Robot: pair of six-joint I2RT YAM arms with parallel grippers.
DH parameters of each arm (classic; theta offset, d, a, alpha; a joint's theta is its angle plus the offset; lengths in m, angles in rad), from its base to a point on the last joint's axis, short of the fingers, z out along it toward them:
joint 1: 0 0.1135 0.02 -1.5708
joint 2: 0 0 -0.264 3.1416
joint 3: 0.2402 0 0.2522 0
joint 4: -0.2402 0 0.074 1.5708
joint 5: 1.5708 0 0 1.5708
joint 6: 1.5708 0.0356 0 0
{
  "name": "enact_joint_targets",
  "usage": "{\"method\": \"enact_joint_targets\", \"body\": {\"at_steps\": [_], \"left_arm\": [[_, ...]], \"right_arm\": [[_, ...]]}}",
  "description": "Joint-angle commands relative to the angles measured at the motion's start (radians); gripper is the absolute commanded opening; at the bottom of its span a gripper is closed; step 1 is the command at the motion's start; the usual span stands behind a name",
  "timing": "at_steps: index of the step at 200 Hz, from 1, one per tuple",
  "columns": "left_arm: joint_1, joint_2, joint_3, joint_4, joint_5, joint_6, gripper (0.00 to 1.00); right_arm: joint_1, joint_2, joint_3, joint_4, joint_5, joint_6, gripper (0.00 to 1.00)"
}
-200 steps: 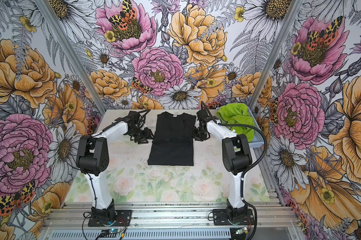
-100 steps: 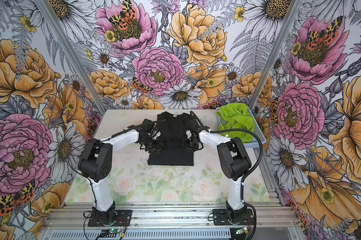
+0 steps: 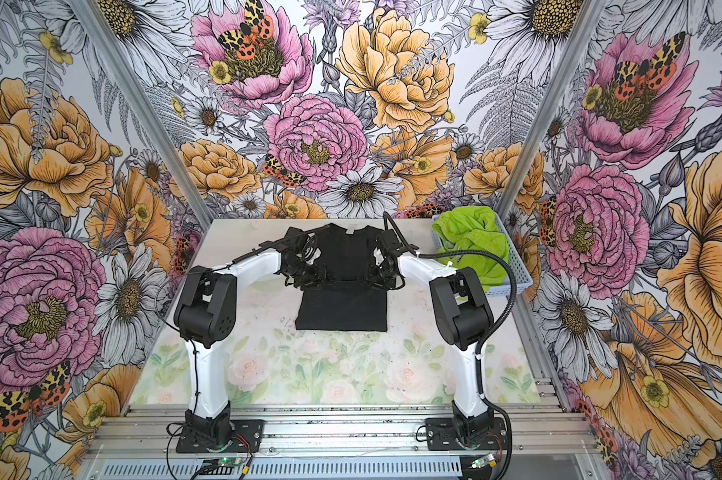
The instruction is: Fold and stack the mixed laundry pile
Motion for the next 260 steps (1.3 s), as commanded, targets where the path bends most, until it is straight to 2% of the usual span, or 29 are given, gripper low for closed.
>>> {"method": "enact_joint_targets", "body": {"at_steps": [1,44,75,111,156,179,216,260], "left_arm": [[0.027,0.046,0.091,0.029,-0.030,0.030,0.56],[0.067,0.140,0.265,0.030,-0.055,0.024,0.56],[0.084,0.079,0.249,0.030,-0.061,0.026,0.57],[0.088,-0.092,0.043,0.031,-0.063,0.059,0.59],[0.089,-0.341,-0.343,0.074,-0.047,0.066,0.61],[0.082,-0.417,-0.501,0.107,-0.039,0.058,0.60],[0.056,-0.492,-0.645,0.160,-0.046,0.041,0.58],[0.047,-0.498,-0.723,0.225,-0.047,0.025,0.55]], "right_arm": [[-0.024,0.056,0.085,0.030,0.023,0.007,0.46],[-0.062,0.141,0.231,0.028,0.020,0.015,0.46],[-0.067,0.078,0.206,0.007,0.030,-0.001,0.47],[-0.063,-0.085,-0.016,0.001,0.028,-0.014,0.49],[-0.026,-0.289,-0.332,-0.002,0.007,-0.010,0.53],[0.006,-0.358,-0.446,-0.001,0.005,0.007,0.52],[0.044,-0.403,-0.551,0.000,0.034,0.012,0.51],[0.060,-0.377,-0.582,0.045,0.034,0.022,0.48]]}}
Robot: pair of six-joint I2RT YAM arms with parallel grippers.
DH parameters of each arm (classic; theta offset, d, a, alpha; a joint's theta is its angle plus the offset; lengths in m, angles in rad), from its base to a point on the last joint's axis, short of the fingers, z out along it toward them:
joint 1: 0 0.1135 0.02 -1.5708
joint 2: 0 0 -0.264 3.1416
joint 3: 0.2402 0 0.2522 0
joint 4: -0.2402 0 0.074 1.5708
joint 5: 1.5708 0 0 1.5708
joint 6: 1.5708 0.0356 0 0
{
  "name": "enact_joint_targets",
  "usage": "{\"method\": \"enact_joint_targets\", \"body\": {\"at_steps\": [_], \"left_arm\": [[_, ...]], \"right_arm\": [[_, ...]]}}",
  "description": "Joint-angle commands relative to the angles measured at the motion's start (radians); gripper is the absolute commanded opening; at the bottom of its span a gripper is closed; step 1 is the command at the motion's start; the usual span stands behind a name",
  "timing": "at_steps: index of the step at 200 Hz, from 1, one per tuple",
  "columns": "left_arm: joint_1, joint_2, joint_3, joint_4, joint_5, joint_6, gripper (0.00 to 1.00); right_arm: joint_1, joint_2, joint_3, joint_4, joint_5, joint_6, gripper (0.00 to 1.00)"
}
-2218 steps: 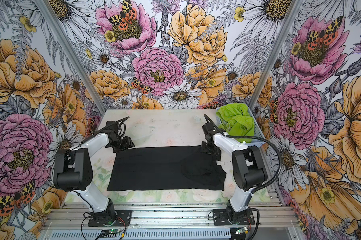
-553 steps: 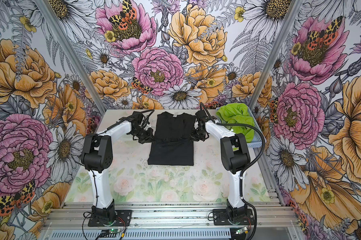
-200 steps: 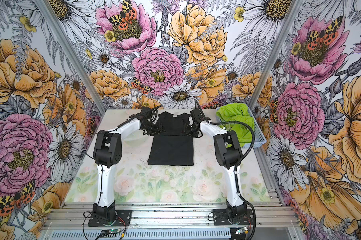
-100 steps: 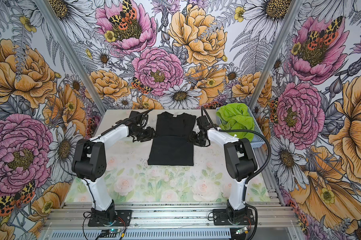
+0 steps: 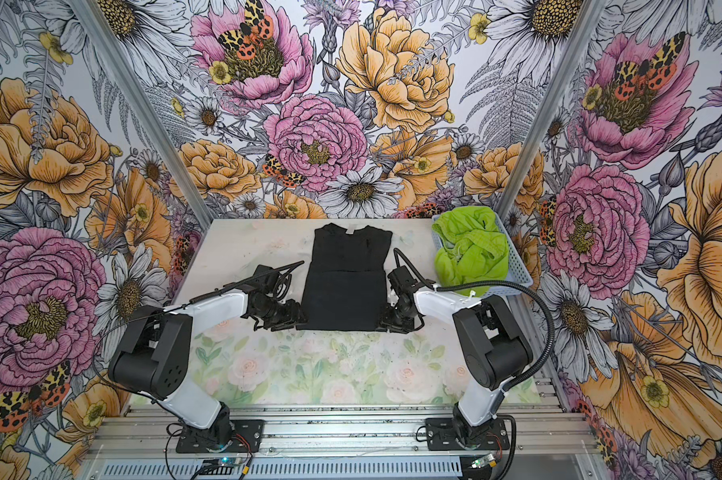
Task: Fold and stack the mixed laundry pile
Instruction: 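Grasp the shirt's near folded edge corners with both grippers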
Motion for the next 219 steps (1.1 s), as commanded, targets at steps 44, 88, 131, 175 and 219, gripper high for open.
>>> {"method": "enact_joint_targets", "body": {"at_steps": [44,88,131,175,219], "left_arm": [[-0.001,-0.003,-0.059,0.109,-0.016,-0.005,0.49],[-0.001,0.027,-0.086,0.143,-0.006,-0.012,0.39],[-0.002,0.049,-0.082,0.142,0.021,-0.017,0.00],[-0.004,-0.076,-0.049,0.068,0.037,-0.040,0.00],[-0.024,-0.243,-0.014,-0.078,0.021,-0.069,0.00]], "right_arm": [[0.015,0.019,-0.018,0.068,0.024,0.018,0.42],[0.024,0.047,-0.029,0.083,0.041,0.017,0.34],[0.023,0.044,-0.050,0.091,0.038,0.017,0.06],[0.027,-0.106,-0.053,0.028,-0.001,0.053,0.00],[0.035,-0.274,-0.066,-0.078,-0.029,0.093,0.00]]}}
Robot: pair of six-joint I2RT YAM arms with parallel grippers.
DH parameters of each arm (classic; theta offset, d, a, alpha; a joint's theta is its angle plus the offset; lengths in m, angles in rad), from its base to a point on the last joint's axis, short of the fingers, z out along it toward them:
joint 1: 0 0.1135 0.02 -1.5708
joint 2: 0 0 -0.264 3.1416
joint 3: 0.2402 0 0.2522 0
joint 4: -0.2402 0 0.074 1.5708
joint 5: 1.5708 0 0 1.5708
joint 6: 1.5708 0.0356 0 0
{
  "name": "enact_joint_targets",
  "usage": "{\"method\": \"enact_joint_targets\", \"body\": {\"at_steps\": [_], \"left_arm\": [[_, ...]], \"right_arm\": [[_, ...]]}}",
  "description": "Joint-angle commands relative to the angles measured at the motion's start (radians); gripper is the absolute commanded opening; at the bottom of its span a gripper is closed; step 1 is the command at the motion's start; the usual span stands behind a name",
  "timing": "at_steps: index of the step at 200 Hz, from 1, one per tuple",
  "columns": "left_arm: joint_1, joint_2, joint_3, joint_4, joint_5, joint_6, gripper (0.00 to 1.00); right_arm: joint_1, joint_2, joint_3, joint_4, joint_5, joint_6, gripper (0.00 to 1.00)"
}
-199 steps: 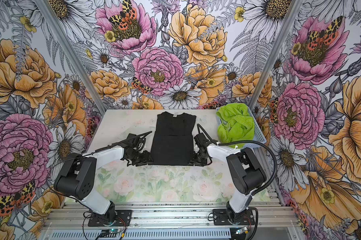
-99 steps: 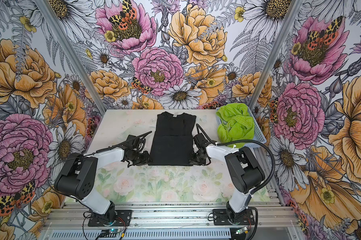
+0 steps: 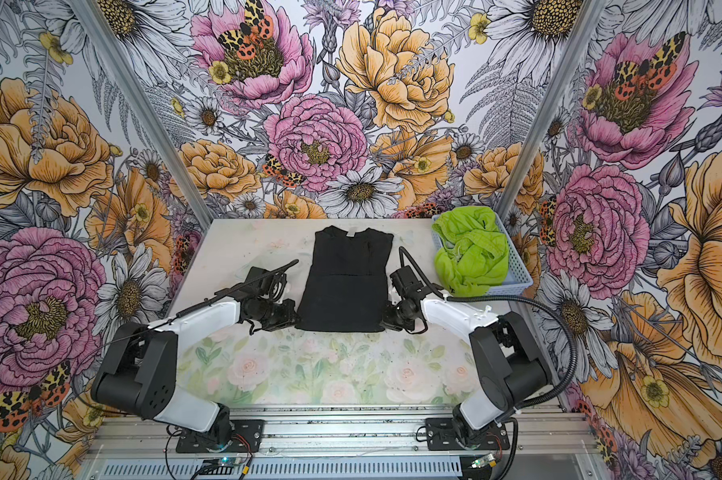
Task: Fold and stack the mixed laundry pile
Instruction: 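Grasp the shirt's near folded edge corners with both grippers, then fold the near edge over toward the collar with both grippers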
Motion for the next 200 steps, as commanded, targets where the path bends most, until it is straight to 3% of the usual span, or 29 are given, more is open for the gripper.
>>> {"method": "enact_joint_targets", "body": {"at_steps": [1,74,128,154,200], "left_arm": [[-0.017,-0.097,0.032,-0.098,-0.002,-0.031,0.00],[-0.097,-0.434,-0.025,-0.333,-0.040,-0.179,0.00],[-0.224,-0.607,-0.030,-0.449,-0.085,-0.310,0.00],[-0.208,-0.590,0.008,-0.445,-0.088,-0.311,0.00],[-0.105,-0.355,0.114,-0.321,-0.007,-0.173,0.00]], "right_arm": [[0.008,-0.100,-0.011,-0.094,-0.020,0.036,0.00],[0.058,-0.398,-0.081,-0.250,-0.036,0.164,0.00],[0.147,-0.562,-0.089,-0.352,0.002,0.292,0.00],[0.140,-0.514,-0.025,-0.363,0.024,0.262,0.00],[0.027,-0.266,0.156,-0.300,0.034,0.099,0.00]]}}
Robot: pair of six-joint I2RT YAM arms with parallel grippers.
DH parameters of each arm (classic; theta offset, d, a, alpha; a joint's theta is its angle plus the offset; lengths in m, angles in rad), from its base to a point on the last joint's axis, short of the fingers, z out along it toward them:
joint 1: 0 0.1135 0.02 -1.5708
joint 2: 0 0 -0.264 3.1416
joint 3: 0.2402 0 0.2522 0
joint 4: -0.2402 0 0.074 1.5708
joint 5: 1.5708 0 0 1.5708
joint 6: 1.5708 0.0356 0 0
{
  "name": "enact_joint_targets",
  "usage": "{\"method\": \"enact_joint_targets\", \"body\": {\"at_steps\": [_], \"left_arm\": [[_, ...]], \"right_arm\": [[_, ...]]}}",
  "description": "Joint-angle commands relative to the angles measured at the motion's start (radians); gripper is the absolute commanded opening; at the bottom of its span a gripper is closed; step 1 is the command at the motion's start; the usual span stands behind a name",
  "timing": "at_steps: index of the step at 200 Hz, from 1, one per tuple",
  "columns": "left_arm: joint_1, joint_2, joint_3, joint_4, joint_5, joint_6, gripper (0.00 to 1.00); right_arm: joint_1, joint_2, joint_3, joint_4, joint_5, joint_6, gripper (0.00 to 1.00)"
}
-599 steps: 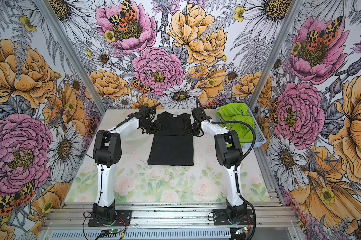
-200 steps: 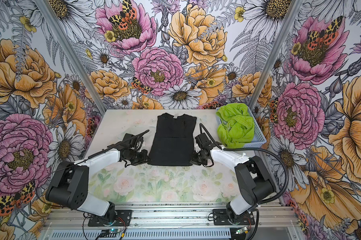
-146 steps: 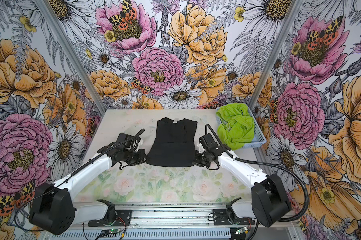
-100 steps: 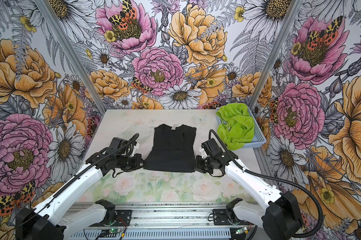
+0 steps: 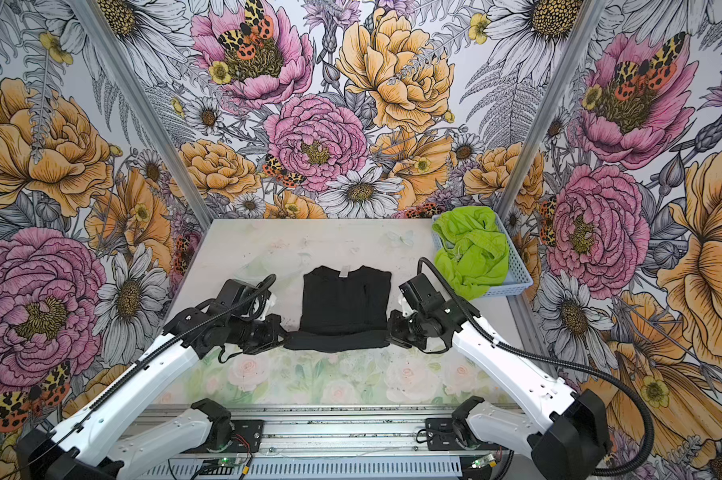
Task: Fold and stack the mixed laundry pile
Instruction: 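Fold the near edge over toward the collar with both grippers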
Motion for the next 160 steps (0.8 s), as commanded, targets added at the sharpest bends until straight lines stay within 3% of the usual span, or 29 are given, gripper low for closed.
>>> {"method": "enact_joint_targets", "body": {"at_steps": [1,54,160], "left_arm": [[0.051,0.097,0.059,0.103,0.038,0.079,0.00],[0.163,0.463,0.308,0.145,0.111,0.242,0.00],[0.243,1.019,0.794,0.144,0.200,0.305,0.00]], "right_arm": [[-0.069,0.099,0.093,0.059,0.033,-0.100,0.00],[-0.181,0.429,0.350,0.114,-0.019,-0.253,0.00],[-0.304,0.894,0.768,0.112,-0.097,-0.311,0.00]]}}
